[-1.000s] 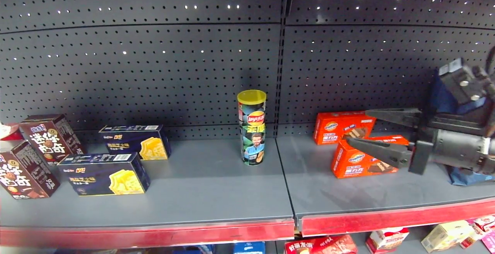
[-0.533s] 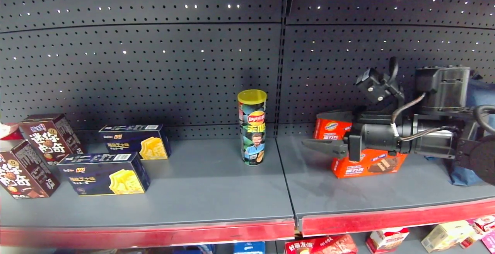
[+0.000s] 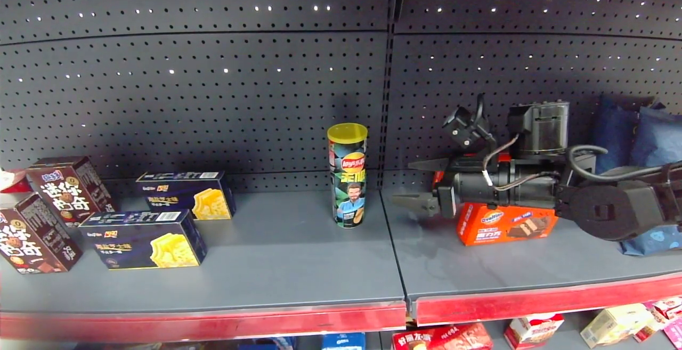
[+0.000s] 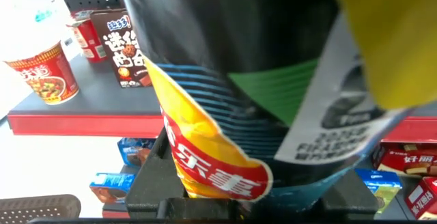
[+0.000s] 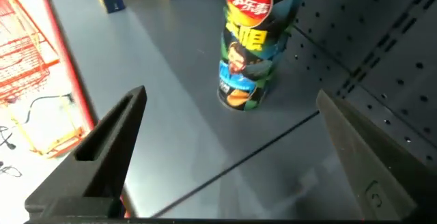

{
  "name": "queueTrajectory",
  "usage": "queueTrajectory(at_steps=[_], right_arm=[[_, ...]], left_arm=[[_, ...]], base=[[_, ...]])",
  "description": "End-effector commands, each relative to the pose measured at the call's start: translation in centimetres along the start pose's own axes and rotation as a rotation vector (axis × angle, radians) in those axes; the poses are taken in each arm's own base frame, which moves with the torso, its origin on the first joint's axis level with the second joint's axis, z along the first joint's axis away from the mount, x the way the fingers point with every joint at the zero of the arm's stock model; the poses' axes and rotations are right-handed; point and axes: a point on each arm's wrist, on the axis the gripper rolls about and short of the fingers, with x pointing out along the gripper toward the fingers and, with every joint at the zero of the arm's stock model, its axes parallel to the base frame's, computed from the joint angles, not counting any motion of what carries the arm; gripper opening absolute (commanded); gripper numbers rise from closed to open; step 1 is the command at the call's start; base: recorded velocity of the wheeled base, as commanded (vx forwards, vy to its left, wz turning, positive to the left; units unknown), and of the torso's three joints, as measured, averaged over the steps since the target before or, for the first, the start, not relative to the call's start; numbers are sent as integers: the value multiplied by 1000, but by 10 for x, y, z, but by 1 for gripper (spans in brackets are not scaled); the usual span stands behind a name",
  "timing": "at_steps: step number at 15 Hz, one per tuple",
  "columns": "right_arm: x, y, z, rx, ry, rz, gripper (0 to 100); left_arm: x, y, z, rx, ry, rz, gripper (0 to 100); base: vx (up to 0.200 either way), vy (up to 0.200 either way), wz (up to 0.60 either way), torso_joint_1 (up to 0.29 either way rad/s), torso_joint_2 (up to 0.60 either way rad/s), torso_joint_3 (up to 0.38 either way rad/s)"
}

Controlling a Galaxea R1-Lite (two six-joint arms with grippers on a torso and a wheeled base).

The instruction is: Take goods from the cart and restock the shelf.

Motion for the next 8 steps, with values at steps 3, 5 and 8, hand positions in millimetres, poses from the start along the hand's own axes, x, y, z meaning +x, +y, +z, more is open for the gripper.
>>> queueTrajectory(at_steps=[3,5,8], right_arm=[[17,12,2,-19,3,-48,100],[21,19,7,-45,-28,-88,100],[22,21,5,-52,-37,-91,100]], left_arm=[[2,-1,-4,4,16,1,0],[2,-1,-5,3,22,0,0],[4,-1,-9,6,34,-2,0]], base=[[0,0,0,0,0,0],[0,0,0,0,0,0],[0,0,0,0,0,0]])
